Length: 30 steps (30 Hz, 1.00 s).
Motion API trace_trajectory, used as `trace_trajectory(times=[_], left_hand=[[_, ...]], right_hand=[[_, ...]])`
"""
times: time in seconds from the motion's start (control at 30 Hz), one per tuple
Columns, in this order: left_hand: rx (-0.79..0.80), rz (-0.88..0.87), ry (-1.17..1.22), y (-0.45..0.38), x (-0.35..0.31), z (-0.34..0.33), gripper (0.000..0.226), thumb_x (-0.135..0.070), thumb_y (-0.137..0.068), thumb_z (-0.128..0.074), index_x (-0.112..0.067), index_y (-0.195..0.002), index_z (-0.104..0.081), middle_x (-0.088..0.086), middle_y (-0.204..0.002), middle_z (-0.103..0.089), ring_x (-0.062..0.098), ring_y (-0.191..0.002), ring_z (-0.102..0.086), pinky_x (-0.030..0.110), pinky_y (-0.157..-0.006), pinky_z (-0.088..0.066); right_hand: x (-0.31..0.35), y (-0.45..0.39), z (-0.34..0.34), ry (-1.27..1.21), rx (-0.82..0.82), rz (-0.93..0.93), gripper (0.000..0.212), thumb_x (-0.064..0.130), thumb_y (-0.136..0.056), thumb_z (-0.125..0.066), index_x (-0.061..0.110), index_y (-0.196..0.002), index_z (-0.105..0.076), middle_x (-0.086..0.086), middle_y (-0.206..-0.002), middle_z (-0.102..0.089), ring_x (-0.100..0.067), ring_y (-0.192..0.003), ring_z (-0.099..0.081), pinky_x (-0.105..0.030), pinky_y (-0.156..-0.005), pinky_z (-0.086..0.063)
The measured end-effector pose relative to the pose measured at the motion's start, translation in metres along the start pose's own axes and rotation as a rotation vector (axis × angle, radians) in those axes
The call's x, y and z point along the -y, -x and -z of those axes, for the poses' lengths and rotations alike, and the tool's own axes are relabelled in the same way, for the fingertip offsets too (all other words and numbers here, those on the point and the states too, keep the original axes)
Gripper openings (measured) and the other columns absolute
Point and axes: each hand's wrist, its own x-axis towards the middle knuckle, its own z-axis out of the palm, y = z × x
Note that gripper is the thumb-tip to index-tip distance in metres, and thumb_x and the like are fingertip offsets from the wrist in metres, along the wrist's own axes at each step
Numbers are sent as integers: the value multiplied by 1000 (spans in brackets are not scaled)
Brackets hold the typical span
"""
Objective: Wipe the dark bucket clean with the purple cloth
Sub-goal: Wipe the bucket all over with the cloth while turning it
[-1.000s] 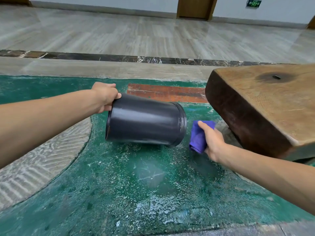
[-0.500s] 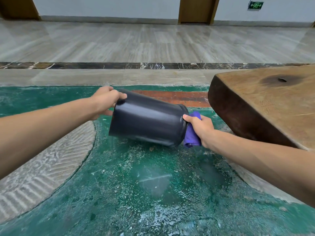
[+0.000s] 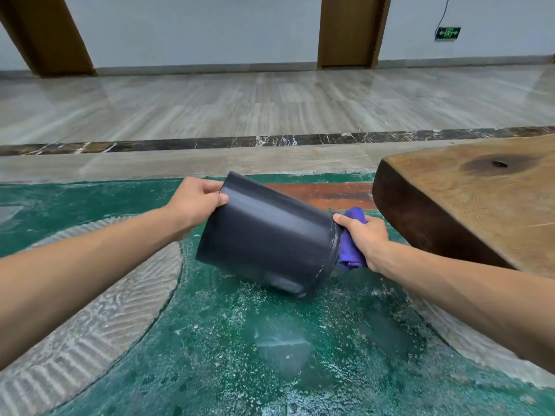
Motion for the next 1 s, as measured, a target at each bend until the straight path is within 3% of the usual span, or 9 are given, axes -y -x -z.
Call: trace_trajectory(times=[0.1, 0.23, 0.33, 0.43, 0.5, 0.57, 0.73, 0.93, 1.0], left_hand=[[-31, 57, 67, 0, -2, -2, 33, -3, -87, -62, -21, -62, -74, 3, -81, -68, 17, -79, -59, 35, -79, -50], [-61, 133, 115, 2, 0, -3, 25, -3, -90, -63, -16, -68, -63, 4, -86, -60, 18, -75, -52, 33, -76, -45], [-90, 164, 144, -4, -1, -4, 17, -2, -91, -63, -12, -79, -69, 1, -93, -64, 9, -67, -52, 27, -64, -46], [-153, 208, 186, -8, -1, -5, 17, -3, -92, -63, -8, -107, -67, 4, -110, -59, 8, -73, -53, 26, -63, -48], [-171, 250, 210, -10, 1, -5, 9, -4, -92, -63, -12, -89, -65, 6, -104, -60, 13, -78, -56, 26, -61, -48], [-185, 276, 217, -14, 4, -3, 21, -4, -92, -62, -18, -76, -58, 5, -98, -60, 13, -76, -57, 26, -58, -46], [-195, 307, 182, -18, 13, 4, 22, -5, -92, -62, -19, -76, -59, 6, -101, -64, 19, -84, -59, 31, -67, -49], [-211, 330, 205, -21, 16, 6, 20, -4, -91, -62, -18, -77, -58, 4, -94, -65, 17, -80, -61, 30, -64, -51], [-220, 359, 227, -22, 19, 7, 17, -4, -91, -62, -16, -79, -57, 6, -95, -63, 20, -86, -59, 33, -75, -55]], right_hand=[[1, 5, -1, 30, -26, -19, 32, 44, -66, -85, 17, -77, -73, -11, -88, -76, -33, -82, -74, -45, -78, -63], [0, 10, -2, 90, -37, 17, 25, 39, -76, -79, 17, -79, -70, -12, -90, -76, -33, -85, -73, -43, -76, -60], [6, 10, -2, 220, -93, 198, 18, 34, -88, -70, 22, -102, -69, -6, -102, -73, -31, -99, -67, -31, -78, -46], [15, 15, 0, 304, -33, 463, 31, 32, -96, -65, 28, -126, -65, 0, -121, -72, -23, -112, -64, -27, -86, -42], [14, 22, -2, 445, 105, 633, 35, 29, -97, -66, 27, -132, -64, 3, -129, -71, -20, -119, -64, -29, -93, -45], [5, 30, -4, 561, 208, 713, 42, 21, -96, -68, 22, -138, -62, -1, -141, -64, -22, -132, -58, -33, -106, -44], [-28, 47, -3, 653, 284, 849, 71, -6, -89, -63, 22, -152, -47, -1, -163, -37, -18, -154, -26, -32, -121, -30], [-63, 53, 6, 721, 337, 1084, 78, -12, -82, -67, 17, -151, -48, 5, -160, -28, -26, -154, -24, -37, -123, -26], [-76, 57, 12, 794, 411, 1090, 88, -14, -75, -67, 22, -153, -46, 3, -163, -27, -24, -154, -22, -38, -124, -25]])
